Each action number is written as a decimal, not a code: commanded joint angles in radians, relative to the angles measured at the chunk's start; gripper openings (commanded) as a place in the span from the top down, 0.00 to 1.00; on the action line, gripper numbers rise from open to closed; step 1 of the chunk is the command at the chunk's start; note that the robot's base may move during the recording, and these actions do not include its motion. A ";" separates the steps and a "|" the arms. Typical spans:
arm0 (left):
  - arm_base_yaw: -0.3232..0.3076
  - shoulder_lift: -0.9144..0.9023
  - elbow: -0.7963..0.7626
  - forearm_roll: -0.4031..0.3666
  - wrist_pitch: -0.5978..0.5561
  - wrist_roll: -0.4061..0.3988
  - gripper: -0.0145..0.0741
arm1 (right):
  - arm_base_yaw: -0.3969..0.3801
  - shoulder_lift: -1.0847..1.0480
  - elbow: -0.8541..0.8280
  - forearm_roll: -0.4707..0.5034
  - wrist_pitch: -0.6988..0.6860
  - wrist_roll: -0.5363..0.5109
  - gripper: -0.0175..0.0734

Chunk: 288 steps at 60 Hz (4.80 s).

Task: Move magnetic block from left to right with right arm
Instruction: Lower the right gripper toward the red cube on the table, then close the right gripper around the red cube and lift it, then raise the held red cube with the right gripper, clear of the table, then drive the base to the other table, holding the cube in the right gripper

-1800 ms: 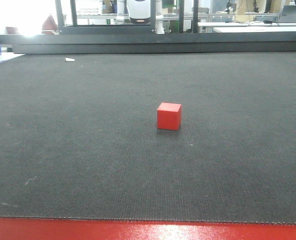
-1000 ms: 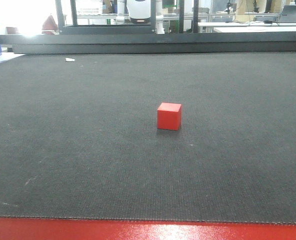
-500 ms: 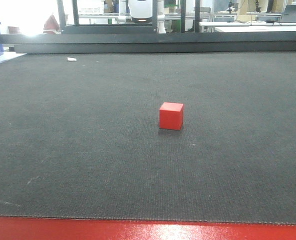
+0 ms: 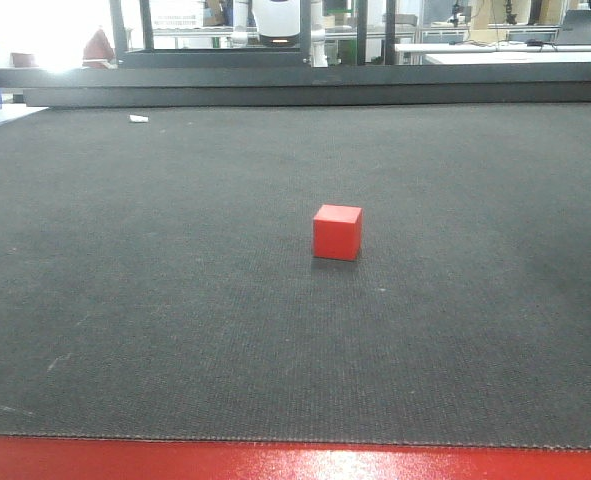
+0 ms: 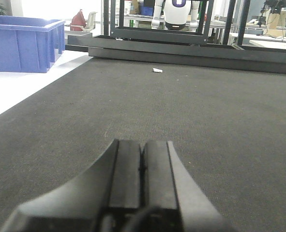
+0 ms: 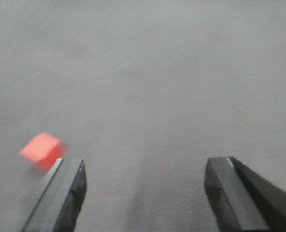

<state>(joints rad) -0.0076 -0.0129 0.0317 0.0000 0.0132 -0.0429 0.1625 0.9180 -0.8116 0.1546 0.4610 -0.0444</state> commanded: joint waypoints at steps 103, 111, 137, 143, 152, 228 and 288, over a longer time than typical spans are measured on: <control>-0.001 -0.013 0.009 0.000 -0.090 -0.004 0.97 | 0.434 1.102 -0.911 -0.399 0.493 0.968 0.59; -0.001 -0.013 0.009 0.000 -0.090 -0.004 0.97 | 0.431 1.094 -0.918 -0.398 0.503 0.909 0.61; -0.001 -0.013 0.009 0.000 -0.090 -0.004 0.97 | 0.339 0.877 -0.806 -0.328 0.445 0.474 0.61; -0.001 -0.013 0.009 0.000 -0.090 -0.004 0.97 | 0.299 0.779 -0.680 -0.308 0.369 0.416 0.61; -0.001 -0.013 0.009 0.000 -0.090 -0.004 0.97 | 0.224 0.607 -0.440 -0.281 0.240 0.355 0.61; -0.001 -0.013 0.009 0.000 -0.090 -0.004 0.97 | 0.145 -0.758 0.233 -0.320 0.125 0.277 0.61; -0.001 -0.013 0.009 0.000 -0.090 -0.004 0.97 | 0.145 -0.758 0.233 -0.320 0.125 0.277 0.61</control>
<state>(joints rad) -0.0076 -0.0129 0.0317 0.0000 0.0132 -0.0429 0.3126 0.1476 -0.5504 -0.1456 0.6692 0.2408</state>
